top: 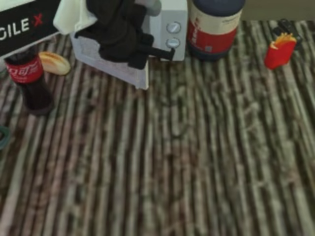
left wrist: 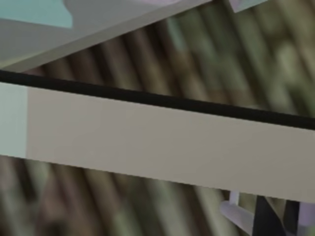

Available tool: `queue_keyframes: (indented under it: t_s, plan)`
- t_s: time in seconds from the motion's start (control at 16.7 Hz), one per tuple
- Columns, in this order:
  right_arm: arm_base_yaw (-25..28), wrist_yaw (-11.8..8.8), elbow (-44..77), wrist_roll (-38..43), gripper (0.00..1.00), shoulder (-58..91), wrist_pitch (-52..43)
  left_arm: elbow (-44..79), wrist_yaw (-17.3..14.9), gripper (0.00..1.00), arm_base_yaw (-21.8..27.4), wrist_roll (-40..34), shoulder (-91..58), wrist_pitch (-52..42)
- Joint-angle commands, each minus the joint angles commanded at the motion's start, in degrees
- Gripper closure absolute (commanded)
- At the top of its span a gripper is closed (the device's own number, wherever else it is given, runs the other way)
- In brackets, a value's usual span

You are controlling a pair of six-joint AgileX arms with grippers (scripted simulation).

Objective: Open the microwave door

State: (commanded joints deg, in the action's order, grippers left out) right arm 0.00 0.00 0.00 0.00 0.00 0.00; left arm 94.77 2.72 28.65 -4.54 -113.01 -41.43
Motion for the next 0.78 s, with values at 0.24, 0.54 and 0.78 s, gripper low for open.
queue_keyframes:
  t_s: [0.24, 0.54, 0.78]
  plan:
    - [0.0, 0.0, 0.0, 0.0, 0.0, 0.0, 0.0, 0.0, 0.0, 1.0, 0.0, 0.0, 0.0, 0.0]
    - [0.0, 0.0, 0.0, 0.0, 0.0, 0.0, 0.0, -2.54, -1.91, 1.0, -0.76, 3.03, 1.81, 0.77]
    - [0.0, 0.0, 0.0, 0.0, 0.0, 0.0, 0.0, -5.85, -4.36, 1.0, -2.17, 7.5, 4.26, 1.66]
